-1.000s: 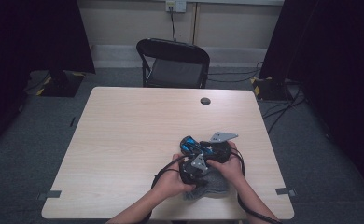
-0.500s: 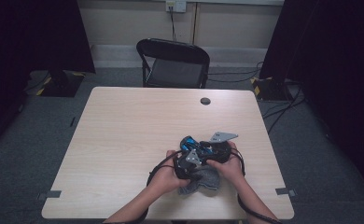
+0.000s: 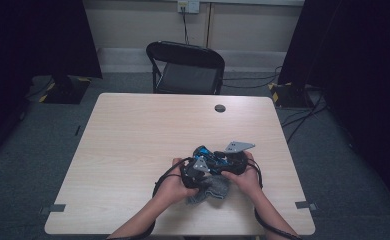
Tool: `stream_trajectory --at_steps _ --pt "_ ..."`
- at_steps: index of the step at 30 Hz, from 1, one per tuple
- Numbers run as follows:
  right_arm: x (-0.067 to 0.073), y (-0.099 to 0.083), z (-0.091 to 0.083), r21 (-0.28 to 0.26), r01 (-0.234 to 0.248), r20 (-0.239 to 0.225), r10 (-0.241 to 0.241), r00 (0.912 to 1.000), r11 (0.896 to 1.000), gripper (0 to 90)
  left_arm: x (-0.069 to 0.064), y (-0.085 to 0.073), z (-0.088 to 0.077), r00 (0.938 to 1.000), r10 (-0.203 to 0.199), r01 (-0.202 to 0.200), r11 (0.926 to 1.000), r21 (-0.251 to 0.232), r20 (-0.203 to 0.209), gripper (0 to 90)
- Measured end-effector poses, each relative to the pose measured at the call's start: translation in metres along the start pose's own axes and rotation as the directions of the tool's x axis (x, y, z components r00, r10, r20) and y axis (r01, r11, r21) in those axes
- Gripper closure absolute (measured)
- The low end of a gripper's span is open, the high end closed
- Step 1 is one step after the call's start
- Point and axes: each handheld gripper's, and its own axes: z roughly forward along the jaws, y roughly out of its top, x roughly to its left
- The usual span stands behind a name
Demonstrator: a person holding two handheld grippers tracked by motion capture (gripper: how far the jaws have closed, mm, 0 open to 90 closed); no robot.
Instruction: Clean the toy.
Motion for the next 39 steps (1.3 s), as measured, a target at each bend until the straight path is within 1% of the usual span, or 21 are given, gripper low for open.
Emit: stream_trajectory --at_steps 1,2,3,4,5,6,8,9,10,15,21,26,27,29,30,32,34,37,38,39 --pt "0.000 0.000 0.000 0.000 0.000 0.000 0.000 1.0000 1.000 44.2 0.002 -0.001 -0.001 1.0000 -0.009 0.009 1.0000 -0.002 0.000 75.6" --pt "0.000 0.000 0.000 -0.001 -0.001 0.001 0.001 1.0000 1.000 44.2 0.003 -0.001 -0.001 0.9999 -0.007 0.007 1.0000 -0.005 -0.008 75.5" --pt "0.000 0.000 0.000 -0.001 -0.001 0.001 0.001 1.0000 1.000 44.2 0.003 -0.001 -0.001 0.9999 -0.007 0.007 1.0000 -0.005 -0.008 75.6" --pt "0.000 0.000 0.000 -0.001 -0.001 0.000 0.001 1.0000 1.000 44.2 0.005 -0.003 -0.003 0.9997 -0.022 0.022 0.9997 -0.012 -0.014 75.6" --pt "0.000 0.000 0.000 -0.001 -0.001 0.000 0.001 1.0000 1.000 44.2 0.005 -0.003 -0.003 0.9997 -0.022 0.022 0.9997 -0.012 -0.014 75.5" --pt "0.000 0.000 0.000 -0.001 -0.001 0.000 0.001 1.0000 1.000 44.2 0.006 -0.003 -0.004 0.9997 -0.017 0.017 0.9999 0.000 -0.018 75.5" --pt "0.000 0.000 0.000 -0.001 -0.001 0.000 0.001 1.0000 1.000 44.2 0.009 -0.005 -0.007 0.9990 -0.023 0.023 0.9997 -0.003 -0.038 75.6" --pt "0.000 0.000 0.000 -0.001 -0.001 0.000 0.001 1.0000 1.000 44.2 0.010 -0.005 -0.008 0.9989 -0.022 0.021 0.9998 -0.006 -0.041 75.5" --pt "0.000 0.000 0.000 -0.001 0.000 0.000 0.000 1.0000 1.000 44.2 0.012 -0.006 -0.009 0.9985 -0.029 0.028 0.9996 -0.009 -0.046 75.6" --pt "0.000 0.000 0.000 -0.002 -0.001 -0.001 0.001 1.0000 1.000 44.2 0.016 -0.009 -0.011 0.9972 -0.048 0.047 0.9987 -0.019 -0.057 75.5" --pt "0.000 0.000 0.000 -0.001 0.000 -0.001 0.000 1.0000 1.000 44.2 0.019 -0.010 -0.013 0.9970 -0.048 0.048 0.9988 -0.010 -0.061 75.5" --pt "0.000 0.000 0.000 0.000 0.003 -0.001 -0.003 1.0000 1.000 44.2 0.022 -0.011 -0.015 0.9961 -0.056 0.055 0.9984 -0.015 -0.069 75.5" --pt "0.000 0.000 0.000 -0.002 0.003 0.000 -0.003 1.0000 1.000 44.2 0.023 -0.012 -0.016 0.9951 -0.064 0.063 0.9978 -0.021 -0.075 75.5" --pt "0.000 0.000 0.000 0.001 0.002 -0.001 -0.002 1.0000 1.000 44.2 0.024 -0.013 -0.016 0.9948 -0.066 0.065 0.9977 -0.019 -0.078 75.5" --pt "0.000 0.000 0.000 0.001 0.002 -0.001 -0.002 1.0000 1.000 44.2 0.026 -0.013 -0.017 0.9936 -0.072 0.070 0.9972 -0.023 -0.086 75.5" --pt "0.000 0.000 0.000 0.000 0.002 -0.001 -0.002 1.0000 1.000 44.1 0.027 -0.014 -0.018 0.9934 -0.072 0.070 0.9973 -0.019 -0.089 75.5" --pt "0.000 0.000 0.000 0.000 0.002 0.000 -0.002 1.0000 1.000 44.2 0.030 -0.015 -0.021 0.9914 -0.074 0.072 0.9972 -0.018 -0.108 75.5" --pt "0.000 0.000 0.000 0.000 0.002 0.000 -0.002 1.0000 1.000 44.2 0.032 -0.016 -0.022 0.9900 -0.077 0.076 0.9970 -0.017 -0.118 75.5" --pt "0.000 0.000 0.000 0.000 0.002 -0.001 -0.002 1.0000 1.000 44.2 0.033 -0.017 -0.023 0.9885 -0.090 0.088 0.9958 -0.027 -0.121 75.5" --pt "0.000 0.000 0.000 0.001 0.002 -0.001 -0.002 1.0000 1.000 44.2 0.034 -0.018 -0.024 0.9880 -0.092 0.090 0.9957 -0.022 -0.125 75.5"
